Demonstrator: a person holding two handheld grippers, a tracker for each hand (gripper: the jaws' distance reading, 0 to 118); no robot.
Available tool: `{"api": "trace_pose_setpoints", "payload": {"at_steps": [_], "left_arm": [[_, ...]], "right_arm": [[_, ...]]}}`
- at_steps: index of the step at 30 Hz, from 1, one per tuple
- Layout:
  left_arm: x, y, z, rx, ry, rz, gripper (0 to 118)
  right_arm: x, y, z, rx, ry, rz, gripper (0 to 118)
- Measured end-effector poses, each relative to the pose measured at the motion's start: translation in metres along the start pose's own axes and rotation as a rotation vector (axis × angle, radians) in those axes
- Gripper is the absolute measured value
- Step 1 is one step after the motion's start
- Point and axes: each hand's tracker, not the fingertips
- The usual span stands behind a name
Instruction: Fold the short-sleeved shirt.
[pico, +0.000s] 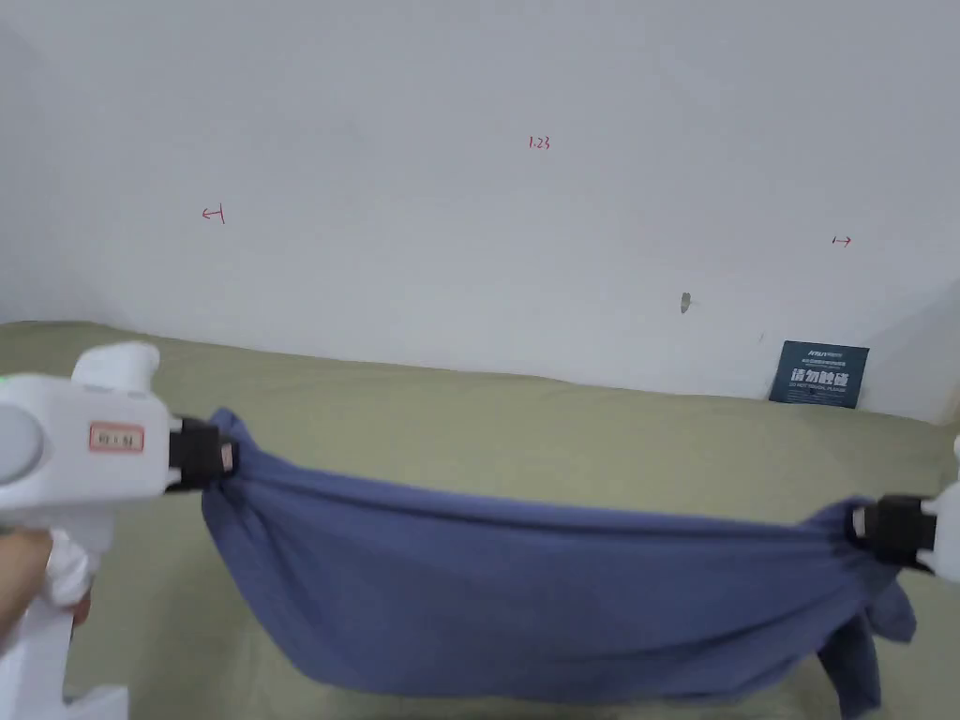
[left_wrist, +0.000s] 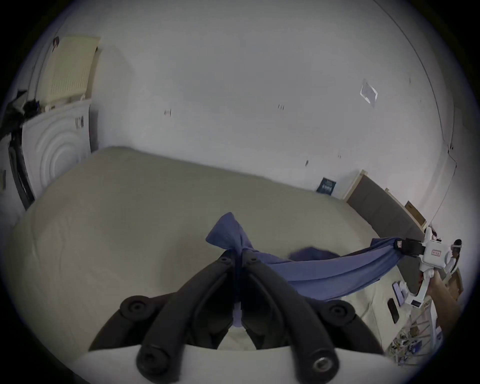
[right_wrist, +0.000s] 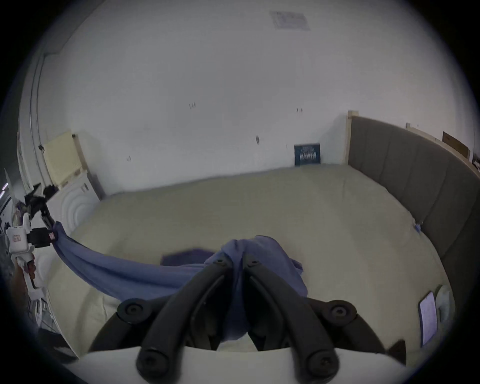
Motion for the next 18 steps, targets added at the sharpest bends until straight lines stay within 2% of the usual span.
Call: {"api": "trace_pose_setpoints", "payload": {"at_steps": [4,11,13,14,15,16,17,18], "left_arm": [[-0.010,-0.051,0.011,-0.079,0.003,0.016,2],[-0.034,-0.129,0.030,-0.201,0.018,0.127,2],[-0.039,-0.146,0.032,-0.233,0.003,0.172,7],[-0.038,-0.155,0.034,-0.244,-0.004,0.181,18],[-0.037,-0.161,0.035,-0.250,0.004,0.176,18],[-0.036,-0.166,0.037,-0.250,0.018,0.175,28],[-0.035,-0.169,0.037,-0.260,0.040,0.172,50],[-0.034,-0.173,0.037,-0.277,0.052,0.181,88]], "right_arm": [[0.005,-0.039,0.013,-0.095,0.001,-0.002,8],[0.015,-0.100,0.025,-0.234,-0.010,0.020,8],[0.016,-0.113,0.024,-0.263,-0.017,0.005,9],[0.016,-0.119,0.024,-0.269,-0.023,-0.002,10],[0.016,-0.124,0.023,-0.272,-0.024,-0.015,11],[0.017,-0.128,0.022,-0.275,-0.018,-0.030,13],[0.016,-0.131,0.024,-0.275,-0.029,-0.039,24],[0.016,-0.131,0.024,-0.268,-0.036,-0.048,50]]}}
